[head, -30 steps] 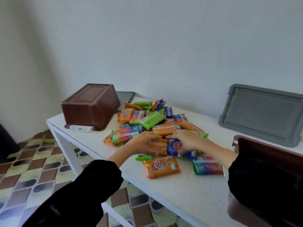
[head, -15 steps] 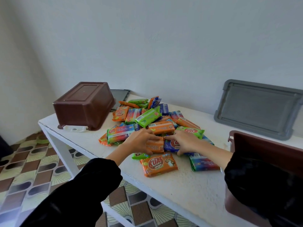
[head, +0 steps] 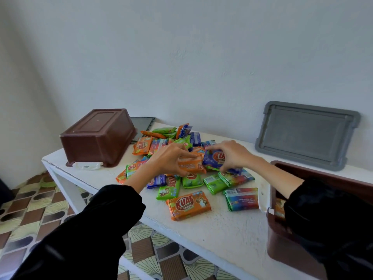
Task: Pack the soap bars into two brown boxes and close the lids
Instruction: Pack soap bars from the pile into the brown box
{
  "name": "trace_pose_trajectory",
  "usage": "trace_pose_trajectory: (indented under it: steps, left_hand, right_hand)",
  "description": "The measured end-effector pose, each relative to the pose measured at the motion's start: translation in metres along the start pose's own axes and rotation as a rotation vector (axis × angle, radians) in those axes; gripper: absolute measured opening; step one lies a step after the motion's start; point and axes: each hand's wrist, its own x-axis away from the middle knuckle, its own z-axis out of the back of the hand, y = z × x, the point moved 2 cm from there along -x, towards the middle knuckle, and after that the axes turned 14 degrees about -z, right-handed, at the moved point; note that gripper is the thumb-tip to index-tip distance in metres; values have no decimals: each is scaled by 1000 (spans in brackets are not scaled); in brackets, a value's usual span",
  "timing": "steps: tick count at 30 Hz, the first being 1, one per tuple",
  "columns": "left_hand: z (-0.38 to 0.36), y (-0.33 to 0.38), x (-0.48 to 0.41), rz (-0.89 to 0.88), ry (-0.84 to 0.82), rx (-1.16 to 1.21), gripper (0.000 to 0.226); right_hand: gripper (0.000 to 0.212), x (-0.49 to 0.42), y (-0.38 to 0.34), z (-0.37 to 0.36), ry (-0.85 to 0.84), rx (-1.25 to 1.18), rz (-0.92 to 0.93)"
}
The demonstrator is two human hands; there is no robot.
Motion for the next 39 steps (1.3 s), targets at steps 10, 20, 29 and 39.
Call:
trace_pose_trajectory:
  steps: [10,20,29,39]
  left_hand:
    - [46,62,-53,-189,172,40,59]
    - [17,189,-137,-511,-27,124,56]
    - [-53,234,-172,-562,-316,36,62]
    - [-88,243,-177,-578,-401,-105,68]
  right_hand:
    - [77,62,85,83,96,-97,-160]
    - [77,155,180,75,-62,-66,-352]
    - [76,184,238,19,-241,-66,-394]
    - [79,190,249,-16,-238,-71,-375]
